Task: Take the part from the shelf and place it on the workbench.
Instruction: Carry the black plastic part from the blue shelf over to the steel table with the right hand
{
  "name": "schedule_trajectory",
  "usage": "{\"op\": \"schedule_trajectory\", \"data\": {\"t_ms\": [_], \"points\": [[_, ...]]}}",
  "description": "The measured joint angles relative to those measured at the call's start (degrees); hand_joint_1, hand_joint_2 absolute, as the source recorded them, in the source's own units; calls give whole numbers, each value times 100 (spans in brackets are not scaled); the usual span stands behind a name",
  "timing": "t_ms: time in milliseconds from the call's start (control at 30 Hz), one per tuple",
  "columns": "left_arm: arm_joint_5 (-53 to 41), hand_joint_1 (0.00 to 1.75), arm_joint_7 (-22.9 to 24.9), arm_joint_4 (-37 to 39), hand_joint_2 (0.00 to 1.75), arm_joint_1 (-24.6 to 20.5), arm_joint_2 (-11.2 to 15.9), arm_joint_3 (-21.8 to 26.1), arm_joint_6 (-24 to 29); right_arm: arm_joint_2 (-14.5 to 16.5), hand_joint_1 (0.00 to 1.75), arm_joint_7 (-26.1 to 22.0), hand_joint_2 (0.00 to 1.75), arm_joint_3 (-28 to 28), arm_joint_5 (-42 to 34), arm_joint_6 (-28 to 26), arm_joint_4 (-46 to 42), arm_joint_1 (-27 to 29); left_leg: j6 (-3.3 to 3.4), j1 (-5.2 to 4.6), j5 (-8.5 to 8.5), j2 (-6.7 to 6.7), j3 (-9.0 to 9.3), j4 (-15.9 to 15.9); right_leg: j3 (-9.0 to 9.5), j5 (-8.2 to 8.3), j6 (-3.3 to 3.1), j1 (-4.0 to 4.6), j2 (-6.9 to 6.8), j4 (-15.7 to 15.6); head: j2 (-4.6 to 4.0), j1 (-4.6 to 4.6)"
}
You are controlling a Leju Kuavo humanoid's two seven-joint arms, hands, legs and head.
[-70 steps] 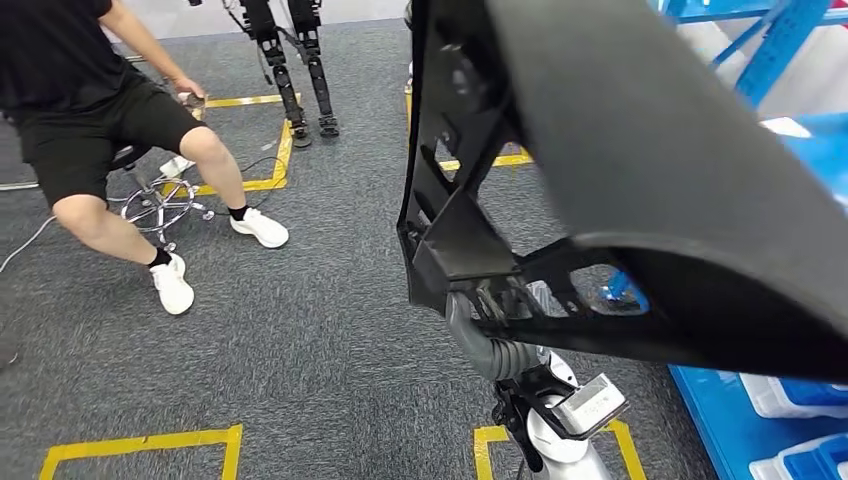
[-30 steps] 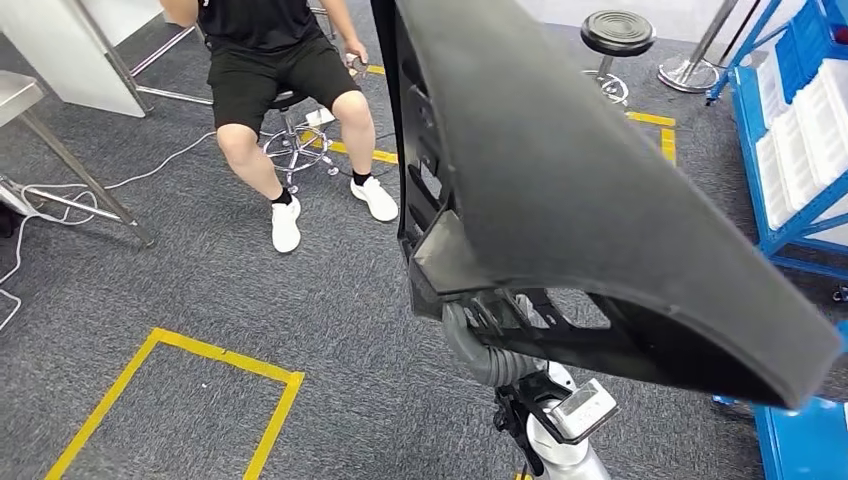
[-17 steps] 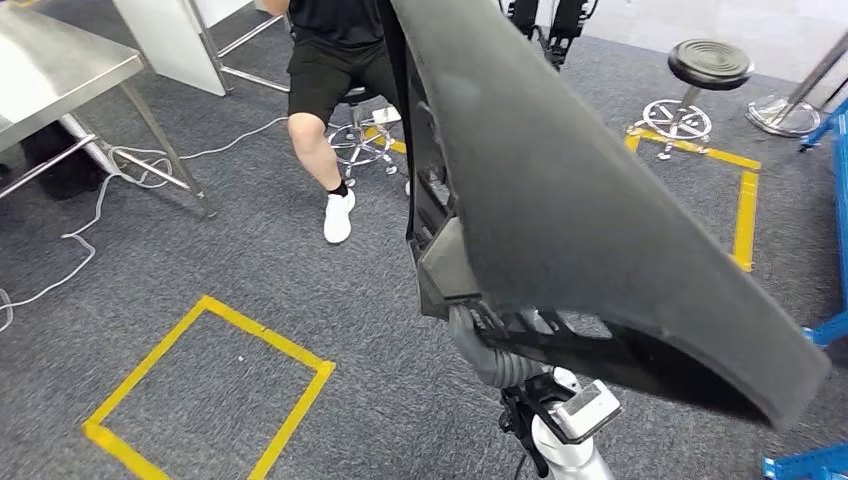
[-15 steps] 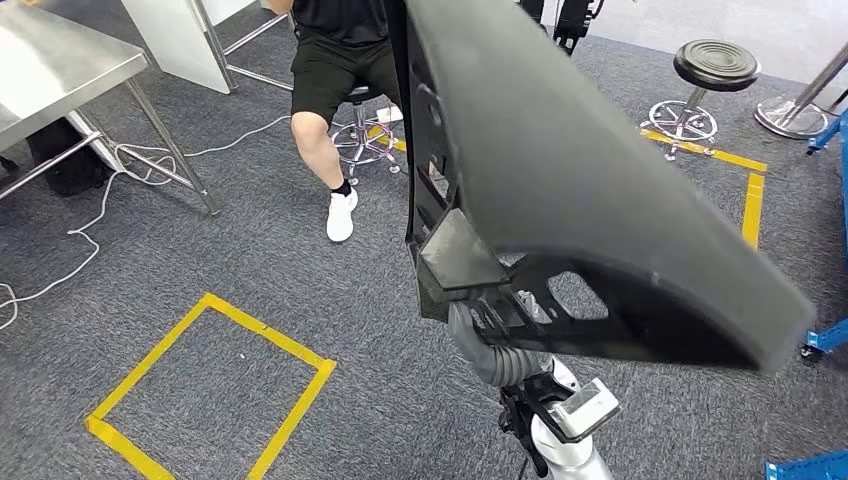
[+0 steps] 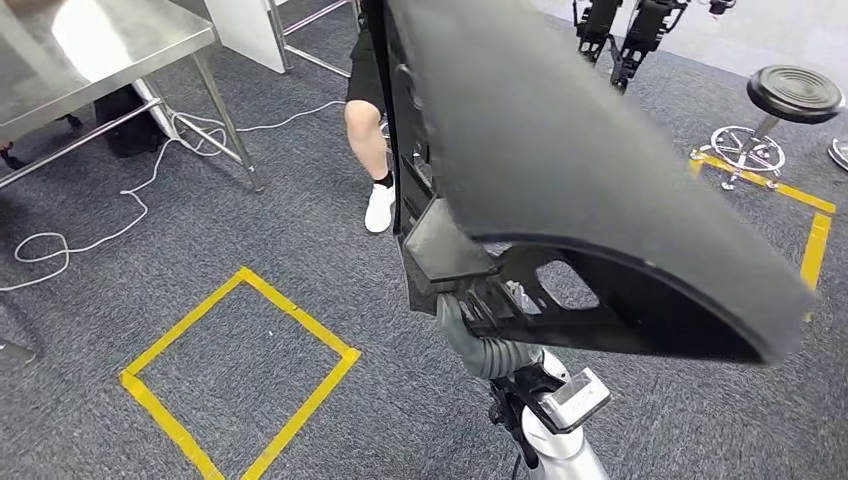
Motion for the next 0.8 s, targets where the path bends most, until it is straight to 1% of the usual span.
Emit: {"op": "schedule_trajectory", "data": {"t_ms": [33,67,100,133,167,200,233,267,300,333,367,400,433,467,500,533,567,600,633,667,700,733,767,800], "points": [[0,0,-3,0,175,1,-2,0,-1,3,175,2,175,-1,-1,0,0,-6,44,8,20,-53,51,-55,-1,-47,12,3,57,65,0,3],[-2,0,-5,0,175,-3,-6,0,-3,4,175,1,175,-1,-1,0,0,-15,82,19,41,-108,104,-108,-65,-140,2,7,162,249,0,8],[-6,0,-6,0,175,-9,-11,0,-5,0,175,1,175,0,-1,0,2,-19,111,30,56,-162,144,-141,-204,-266,-29,7,294,544,0,20],[-12,0,-5,0,175,-20,-16,0,-7,-8,175,1,175,1,-1,0,8,-17,129,21,56,-224,156,-150,-404,-414,-70,4,405,935,0,27],[-19,0,-2,0,175,-26,-16,0,-8,-20,175,1,175,1,-2,-1,20,-9,138,15,52,-296,158,-149,-631,-532,-89,5,463,1315,1,36],[-24,0,2,0,175,-28,-17,0,-7,-32,175,3,175,1,-4,-1,36,2,144,7,48,-375,162,-148,-801,-575,-84,8,488,1555,1,42],[-26,0,8,0,175,-25,-18,0,-4,-43,175,4,175,1,-6,-1,51,10,148,-2,43,-458,168,-146,-885,-529,-57,12,503,1605,1,42],[-27,0,15,0,175,-21,-22,0,-1,-51,175,5,175,1,-9,-1,65,14,145,-9,40,-541,178,-144,-842,-382,-16,15,522,1401,1,43],[-27,0,21,0,175,-19,-27,0,8,-56,175,5,175,2,-10,-1,72,12,139,-14,35,-621,190,-141,-699,-180,23,16,565,1013,1,43],[-35,0,27,1,175,-17,-34,0,20,-57,175,5,175,3,-12,-1,79,9,128,-17,26,-693,194,-134,-532,18,42,12,661,593,0,45],[-48,0,32,1,175,-17,-40,-1,33,-58,175,4,175,4,-14,-1,85,6,106,-28,11,-760,193,-121,-385,173,32,7,744,250,0,45],[-70,0,36,2,175,-14,-43,-3,46,-58,175,4,175,5,-17,-2,94,4,81,-33,-2,-813,184,-111,-294,260,1,7,806,45,0,43],[-94,0,39,2,175,-7,-45,-5,60,-59,175,3,175,5,-21,-1,103,1,51,-31,-11,-859,168,-106,-259,295,-44,14,833,-28,0,44],[-111,0,42,2,175,4,-44,-8,69,-59,175,3,175,5,-26,-1,109,-3,20,-26,-17,-900,154,-106,-244,307,-88,20,792,-42,0,44],[-124,0,43,2,175,16,-42,-9,79,-56,175,2,175,6,-32,-1,114,-11,-4,-10,-23,-912,142,-100,-235,316,-124,9,745,-52,1,45],[-132,0,43,3,175,25,-45,-11,90,-52,175,2,175,8,-40,0,116,-22,-33,-8,-63,-843,117,-42,-220,320,-160,-6,697,-65,1,40],[-149,0,43,4,175,27,-47,-15,103,-47,175,0,175,13,-51,0,119,-33,-65,-10,-161,-712,49,112,-203,319,-192,-24,644,-78,1,21],[-179,0,45,5,175,24,-48,-21,124,-45,175,-2,175,18,-62,-1,124,-40,-97,-9,-319,-543,-83,398,-186,311,-221,-34,587,-85,1,4],[-218,0,49,7,175,20,-51,-30,145,-46,175,-3,175,22,-72,0,132,-42,-131,-5,-512,-378,-277,783,-175,295,-244,-24,529,-86,0,-15],[-260,0,55,7,175,19,-50,-42,164,-48,175,-4,175,26,-80,-1,144,-40,-159,11,-682,-285,-492,1185,-170,283,-260,-15,467,-86,0,-26],[-296,0,62,7,175,21,-49,-54,178,-51,175,-4,175,27,-84,-2,158,-37,-177,25,-772,-240,-664,1487,-165,272,-269,-7,403,-85,0,-24],[-318,0,68,7,175,27,-49,-63,185,-52,175,-4,175,30,-86,-2,172,-35,-187,36,-748,-221,-736,1583,-160,262,-272,-3,344,-85,0,-26],[-331,0,72,7,175,32,-48,-71,189,-52,175,-4,175,32,-87,-2,182,-33,-185,41,-609,-200,-673,1424,-148,249,-269,-1,287,-85,0,-26],[-339,0,74,7,175,35,-46,-74,193,-51,175,-4,175,36,-88,-2,187,-34,-170,39,-399,-147,-488,1050,-129,234,-260,1,233,-85,0,-27]]}}
